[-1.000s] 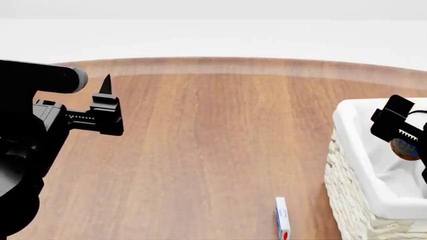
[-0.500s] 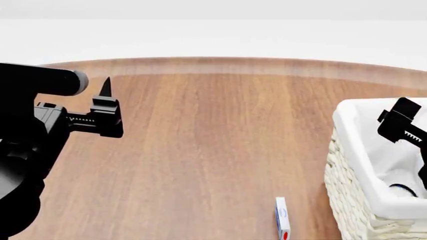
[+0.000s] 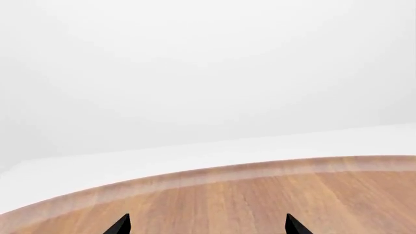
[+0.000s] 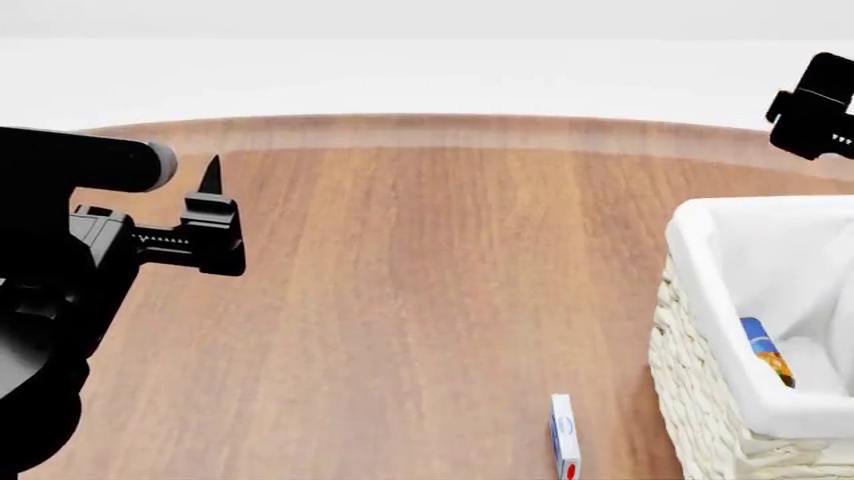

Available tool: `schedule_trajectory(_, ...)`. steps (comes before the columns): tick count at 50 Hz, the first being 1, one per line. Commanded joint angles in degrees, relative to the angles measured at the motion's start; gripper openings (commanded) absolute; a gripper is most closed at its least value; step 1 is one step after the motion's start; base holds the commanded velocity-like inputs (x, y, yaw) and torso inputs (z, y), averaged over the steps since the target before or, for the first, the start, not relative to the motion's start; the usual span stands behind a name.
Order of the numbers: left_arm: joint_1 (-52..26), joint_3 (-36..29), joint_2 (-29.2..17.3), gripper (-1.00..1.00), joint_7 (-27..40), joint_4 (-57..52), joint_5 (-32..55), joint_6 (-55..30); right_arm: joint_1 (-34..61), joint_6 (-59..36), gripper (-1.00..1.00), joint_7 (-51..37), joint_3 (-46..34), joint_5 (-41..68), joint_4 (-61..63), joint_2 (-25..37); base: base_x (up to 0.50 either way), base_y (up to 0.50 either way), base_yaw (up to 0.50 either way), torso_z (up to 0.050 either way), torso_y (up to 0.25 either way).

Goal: Pick up the alphabet soup and the cream cheese box, and put them in the basket.

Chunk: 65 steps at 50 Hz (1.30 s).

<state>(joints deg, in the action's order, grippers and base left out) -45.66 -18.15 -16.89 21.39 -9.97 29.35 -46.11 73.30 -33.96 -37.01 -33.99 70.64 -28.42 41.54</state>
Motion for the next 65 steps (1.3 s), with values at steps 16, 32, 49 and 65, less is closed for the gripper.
schedule_trajectory(16, 0.1, -0.4, -0.2, 1.0, 0.3, 0.3, 0.2, 0.4, 13.8, -14.5, 1.0, 8.3, -6.3, 3.4, 3.6, -8.5, 0.0, 0.0, 0.0, 0.0, 0.0)
schedule_trajectory(32, -0.2, -0.3, -0.3, 1.0, 0.4, 0.3, 0.6, 0.5, 15.1, -19.4, 1.0, 13.5, -10.2, 4.0, -2.1, -13.9, 0.0, 0.0, 0.0, 0.0, 0.0)
schedule_trajectory(49, -0.2, -0.3, -0.6, 1.0, 0.5, 0.6, 0.9, 0.9, 13.3, -18.9, 1.0, 23.2, -15.9, -0.2, -19.8, -21.6, 0.0, 0.0, 0.0, 0.0, 0.0)
schedule_trajectory(65, -0.2, -0.6, -0.7, 1.0, 0.7, 0.8, 1.0, 1.0, 12.0, -17.0, 1.0, 29.8, -18.3, -2.7, -30.1, -25.0, 0.0, 0.0, 0.0, 0.0, 0.0)
